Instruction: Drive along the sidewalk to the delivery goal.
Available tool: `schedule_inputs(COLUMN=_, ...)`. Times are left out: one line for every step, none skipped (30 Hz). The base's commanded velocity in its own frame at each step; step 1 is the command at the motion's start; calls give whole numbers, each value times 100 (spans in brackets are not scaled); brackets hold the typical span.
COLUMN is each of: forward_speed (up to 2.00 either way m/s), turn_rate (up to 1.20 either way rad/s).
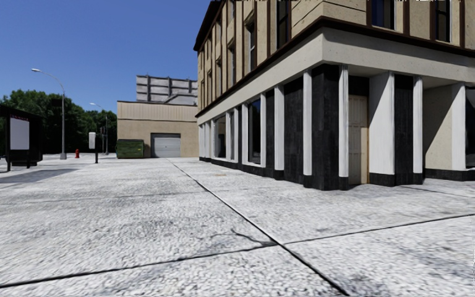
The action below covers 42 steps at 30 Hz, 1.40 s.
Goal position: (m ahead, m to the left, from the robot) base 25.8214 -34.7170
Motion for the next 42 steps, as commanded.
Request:
schedule_inputs(forward_speed=189, turn_rate=-74)
schedule_inputs(forward_speed=189, turn_rate=-74)
schedule_inputs(forward_speed=189, turn_rate=-74)
schedule_inputs(forward_speed=189, turn_rate=-75)
schedule_inputs(forward_speed=189, turn_rate=-81)
schedule_inputs(forward_speed=189, turn_rate=-97)
schedule_inputs(forward_speed=189, turn_rate=-97)
schedule_inputs(forward_speed=189, turn_rate=-107)
schedule_inputs(forward_speed=189, turn_rate=-111)
schedule_inputs(forward_speed=189, turn_rate=-113)
schedule_inputs(forward_speed=189, turn_rate=-113)
schedule_inputs(forward_speed=189, turn_rate=-113)
schedule_inputs(forward_speed=189, turn_rate=-113)
schedule_inputs(forward_speed=189, turn_rate=-113)
schedule_inputs(forward_speed=189, turn_rate=-113)
schedule_inputs(forward_speed=189, turn_rate=-113)
schedule_inputs(forward_speed=189, turn_rate=-113)
schedule_inputs(forward_speed=189, turn_rate=-113)
schedule_inputs(forward_speed=189, turn_rate=-113)
schedule_inputs(forward_speed=189, turn_rate=-113)
schedule_inputs(forward_speed=189, turn_rate=-112)
schedule_inputs(forward_speed=189, turn_rate=-108)
schedule_inputs(forward_speed=189, turn_rate=-108)
schedule_inputs(forward_speed=189, turn_rate=-65)
schedule_inputs(forward_speed=189, turn_rate=-61)
schedule_inputs(forward_speed=189, turn_rate=-58)
schedule_inputs(forward_speed=189, turn_rate=-57)
schedule_inputs(forward_speed=189, turn_rate=-57)
schedule_inputs(forward_speed=189, turn_rate=-41)
schedule_inputs(forward_speed=189, turn_rate=-14)
schedule_inputs(forward_speed=189, turn_rate=-2)
schedule_inputs(forward_speed=189, turn_rate=0)
schedule_inputs(forward_speed=189, turn_rate=0)
schedule_inputs(forward_speed=189, turn_rate=0)
schedule_inputs(forward_speed=189, turn_rate=0)
schedule_inputs(forward_speed=189, turn_rate=0)
schedule_inputs(forward_speed=189, turn_rate=0)
schedule_inputs(forward_speed=189, turn_rate=0)
schedule_inputs(forward_speed=189, turn_rate=0)
schedule_inputs(forward_speed=189, turn_rate=0)
schedule_inputs(forward_speed=189, turn_rate=0)
schedule_inputs(forward_speed=189, turn_rate=0)
